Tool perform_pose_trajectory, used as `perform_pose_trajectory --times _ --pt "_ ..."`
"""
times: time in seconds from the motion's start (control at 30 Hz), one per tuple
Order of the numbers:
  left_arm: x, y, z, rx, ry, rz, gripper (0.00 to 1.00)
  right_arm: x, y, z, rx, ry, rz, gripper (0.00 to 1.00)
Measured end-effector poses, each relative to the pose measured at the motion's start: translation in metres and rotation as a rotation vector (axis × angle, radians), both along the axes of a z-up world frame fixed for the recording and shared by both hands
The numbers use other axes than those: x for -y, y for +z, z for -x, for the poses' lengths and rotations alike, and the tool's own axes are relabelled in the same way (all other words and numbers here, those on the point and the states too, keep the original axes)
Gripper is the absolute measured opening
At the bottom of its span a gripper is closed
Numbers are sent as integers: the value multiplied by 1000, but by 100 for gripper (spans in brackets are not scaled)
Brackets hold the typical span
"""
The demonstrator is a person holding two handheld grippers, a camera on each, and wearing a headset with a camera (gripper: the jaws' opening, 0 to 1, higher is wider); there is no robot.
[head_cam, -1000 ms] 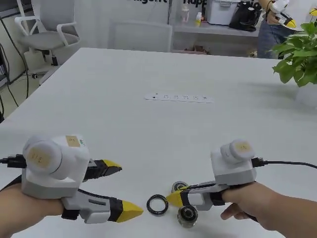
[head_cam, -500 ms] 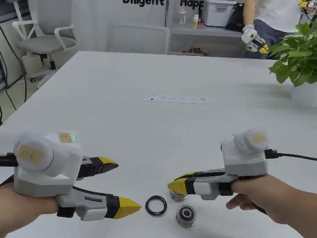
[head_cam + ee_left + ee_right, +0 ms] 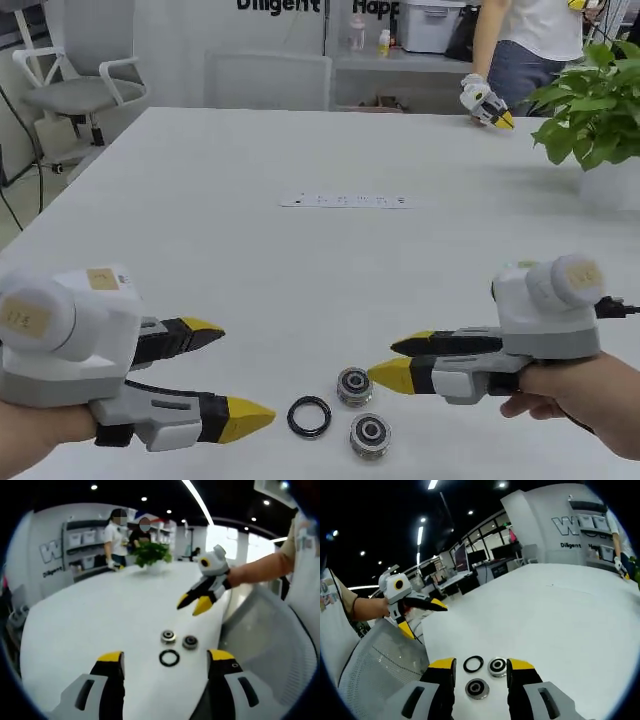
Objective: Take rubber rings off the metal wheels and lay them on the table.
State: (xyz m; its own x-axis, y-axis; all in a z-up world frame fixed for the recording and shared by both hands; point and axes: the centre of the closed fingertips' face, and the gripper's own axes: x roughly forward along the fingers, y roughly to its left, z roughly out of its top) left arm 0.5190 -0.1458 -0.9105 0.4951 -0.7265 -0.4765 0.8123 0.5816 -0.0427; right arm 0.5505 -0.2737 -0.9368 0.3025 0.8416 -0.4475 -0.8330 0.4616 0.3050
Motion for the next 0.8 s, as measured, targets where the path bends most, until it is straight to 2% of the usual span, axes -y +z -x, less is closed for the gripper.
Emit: perform_pose_trajectory --times 0.17,0.33,0.43,0.7,0.8 --pt "-2 2 3 0 10 7 68 14 -2 5 39 -9 34 45" --pt "-3 1 8 2 9 -6 68 23 -2 12 60 -16 47 52" --pt "-3 1 10 6 6 -16 69 28 -2 15 100 -8 81 55" --pt "1 1 12 4 9 -5 69 34 -5 24 117 -15 85 63" --pt "-1 -1 13 6 9 -19 70 39 -10 29 125 -13 108 64"
